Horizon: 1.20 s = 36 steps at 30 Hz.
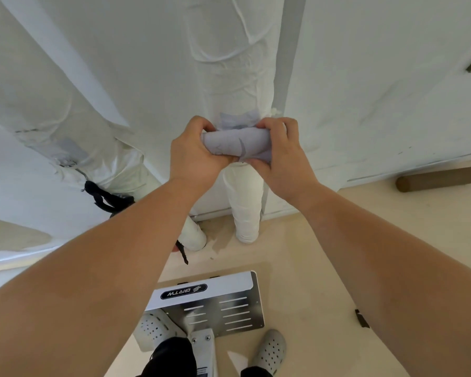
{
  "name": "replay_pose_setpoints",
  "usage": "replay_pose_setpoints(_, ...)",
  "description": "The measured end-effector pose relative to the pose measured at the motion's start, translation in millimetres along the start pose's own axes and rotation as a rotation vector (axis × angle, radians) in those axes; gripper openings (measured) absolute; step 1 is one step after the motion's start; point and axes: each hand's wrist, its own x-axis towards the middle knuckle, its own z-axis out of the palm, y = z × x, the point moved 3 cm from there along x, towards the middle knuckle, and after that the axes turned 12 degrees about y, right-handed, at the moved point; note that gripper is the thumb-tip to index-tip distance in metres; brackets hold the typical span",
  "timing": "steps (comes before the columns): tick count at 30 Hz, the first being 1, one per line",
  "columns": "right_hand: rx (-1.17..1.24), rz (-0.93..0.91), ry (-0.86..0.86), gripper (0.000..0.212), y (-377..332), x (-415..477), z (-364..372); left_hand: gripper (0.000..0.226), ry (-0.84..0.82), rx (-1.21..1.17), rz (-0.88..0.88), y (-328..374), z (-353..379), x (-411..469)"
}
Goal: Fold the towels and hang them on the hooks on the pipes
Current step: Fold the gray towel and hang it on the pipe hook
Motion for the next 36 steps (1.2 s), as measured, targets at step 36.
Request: replay_pose_setpoints(36, -0.229, 0.092, 0.018, 0.035, -10, 6, -5, 0.038, 0.137, 0.247, 0.361, 6, -12, -9)
